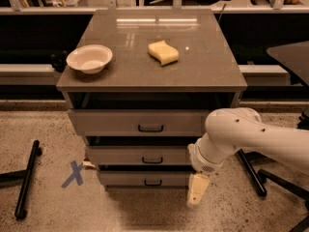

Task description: Open middle drawer

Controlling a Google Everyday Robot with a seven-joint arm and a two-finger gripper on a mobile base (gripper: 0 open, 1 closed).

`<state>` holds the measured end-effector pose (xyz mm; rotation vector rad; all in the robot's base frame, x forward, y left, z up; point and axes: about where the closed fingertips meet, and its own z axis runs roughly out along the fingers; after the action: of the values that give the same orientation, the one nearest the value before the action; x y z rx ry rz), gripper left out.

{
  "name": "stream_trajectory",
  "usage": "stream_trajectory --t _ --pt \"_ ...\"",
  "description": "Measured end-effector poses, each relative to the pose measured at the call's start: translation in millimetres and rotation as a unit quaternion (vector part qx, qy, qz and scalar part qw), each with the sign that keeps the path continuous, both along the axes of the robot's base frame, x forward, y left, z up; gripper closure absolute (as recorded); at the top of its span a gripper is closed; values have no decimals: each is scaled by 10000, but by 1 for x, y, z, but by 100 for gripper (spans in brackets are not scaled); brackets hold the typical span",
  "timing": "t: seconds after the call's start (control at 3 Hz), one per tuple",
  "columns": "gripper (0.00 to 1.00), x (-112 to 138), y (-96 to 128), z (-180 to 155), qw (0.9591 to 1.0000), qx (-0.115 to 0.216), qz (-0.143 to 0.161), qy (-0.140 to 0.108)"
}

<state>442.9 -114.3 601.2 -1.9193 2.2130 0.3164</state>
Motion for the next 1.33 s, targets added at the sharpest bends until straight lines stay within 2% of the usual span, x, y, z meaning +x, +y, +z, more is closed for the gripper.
stream_trajectory --t 0.33,0.67,1.0,1.33 --pt "0 0 0 0 10000 0 0 0" --pt "0 4 0 -13 9998 -165 -50 47" --pt "0 21 -5 -50 9990 -414 -147 -1" --pt "0 51 -17 -94 9987 -369 -314 -161"
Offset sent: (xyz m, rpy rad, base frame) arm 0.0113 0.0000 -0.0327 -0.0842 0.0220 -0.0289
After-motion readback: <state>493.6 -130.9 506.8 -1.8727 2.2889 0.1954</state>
